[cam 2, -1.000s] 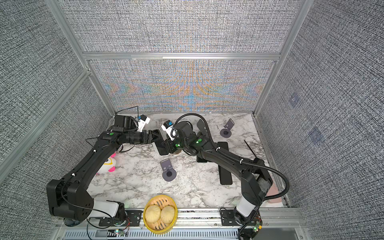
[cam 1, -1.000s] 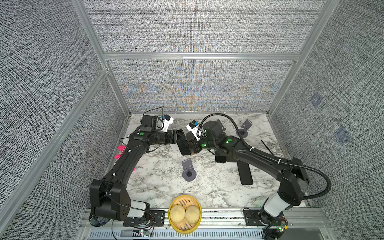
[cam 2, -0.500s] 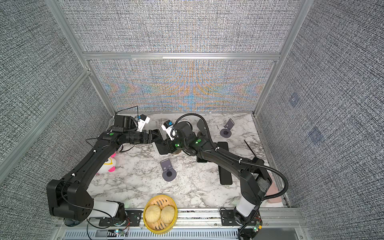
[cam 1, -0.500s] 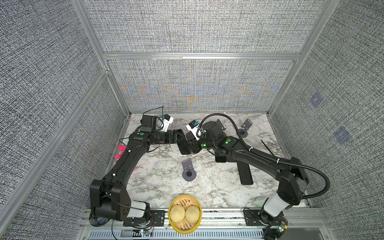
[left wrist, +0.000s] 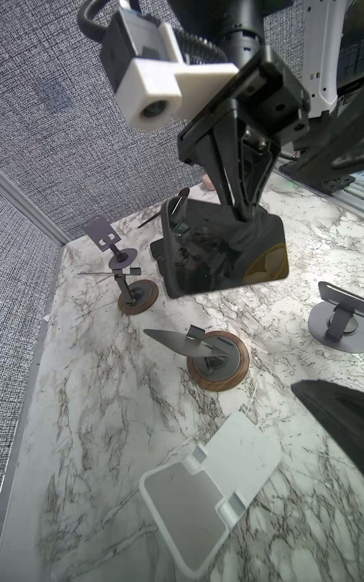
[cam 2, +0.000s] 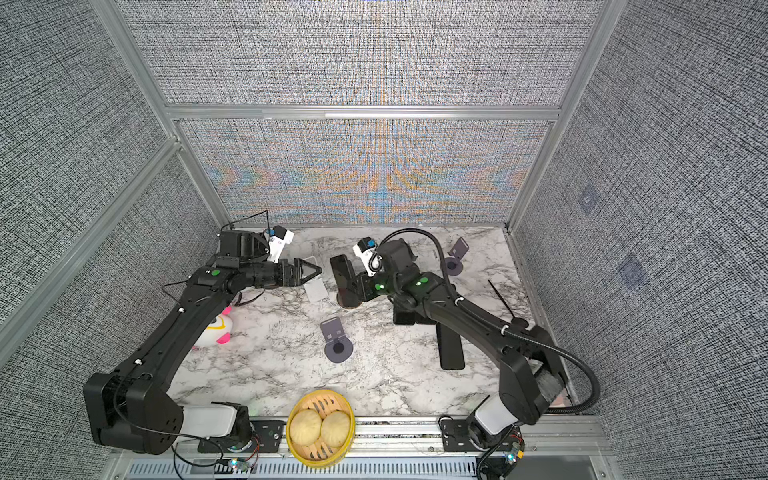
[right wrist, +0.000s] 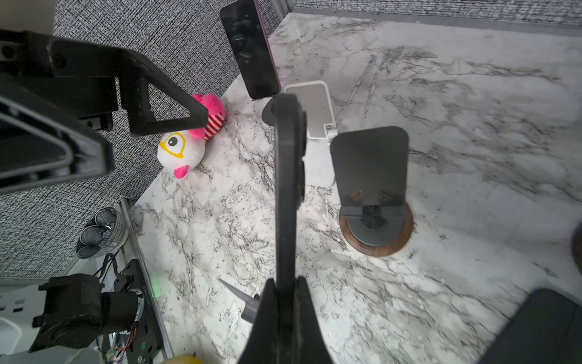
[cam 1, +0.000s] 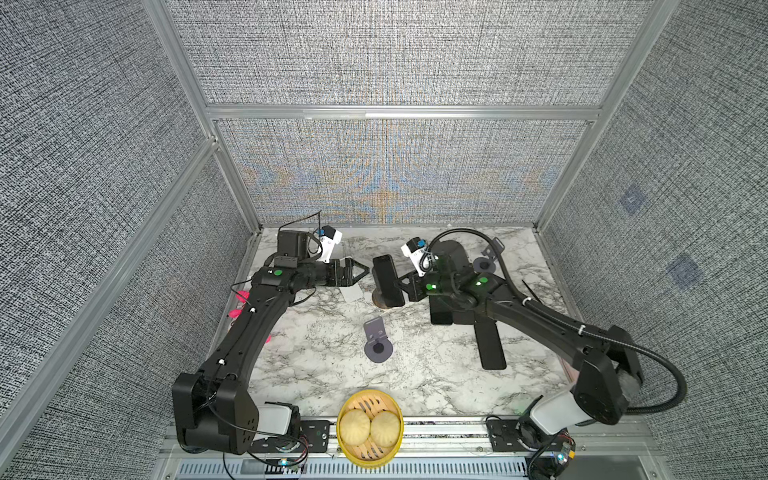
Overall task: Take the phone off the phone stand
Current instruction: 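Close the right gripper on the phone and open the left gripper, then carry the phone with the right gripper to the lying phones while the left gripper withdraws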
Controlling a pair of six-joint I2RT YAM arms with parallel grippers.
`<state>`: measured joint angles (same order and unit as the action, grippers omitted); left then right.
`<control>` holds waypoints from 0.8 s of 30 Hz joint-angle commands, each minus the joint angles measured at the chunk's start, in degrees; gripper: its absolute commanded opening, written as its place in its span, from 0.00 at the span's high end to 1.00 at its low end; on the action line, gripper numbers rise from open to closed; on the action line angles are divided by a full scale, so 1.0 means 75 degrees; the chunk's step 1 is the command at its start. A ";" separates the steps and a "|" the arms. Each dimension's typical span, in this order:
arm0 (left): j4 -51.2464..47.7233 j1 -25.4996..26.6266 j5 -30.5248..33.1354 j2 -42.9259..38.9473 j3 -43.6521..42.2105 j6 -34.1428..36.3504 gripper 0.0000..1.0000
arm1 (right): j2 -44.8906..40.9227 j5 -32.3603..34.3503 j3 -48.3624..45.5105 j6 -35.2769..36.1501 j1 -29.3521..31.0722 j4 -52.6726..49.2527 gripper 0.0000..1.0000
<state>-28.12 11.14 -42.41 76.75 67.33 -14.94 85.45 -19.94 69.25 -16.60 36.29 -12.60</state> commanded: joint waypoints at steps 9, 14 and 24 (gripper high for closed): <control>0.0187 -0.0061 0.0531 -0.0074 -0.0048 0.0106 0.02 | -0.1899 -0.0280 -0.1046 0.0117 -0.1989 -0.3664 1.00; 0.0169 -0.0064 0.0576 -0.0091 -0.0048 0.0128 0.02 | -0.2497 0.0296 -0.1575 0.0041 -0.2455 -0.4894 1.00; 0.0116 -0.0070 0.0565 -0.0106 -0.0036 0.0171 0.02 | -0.2698 0.0023 -0.2706 -0.0076 -0.2975 -0.5295 1.00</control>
<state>-27.94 10.68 -38.02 76.38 66.94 -14.74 65.45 -16.99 50.11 -17.02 14.50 -52.03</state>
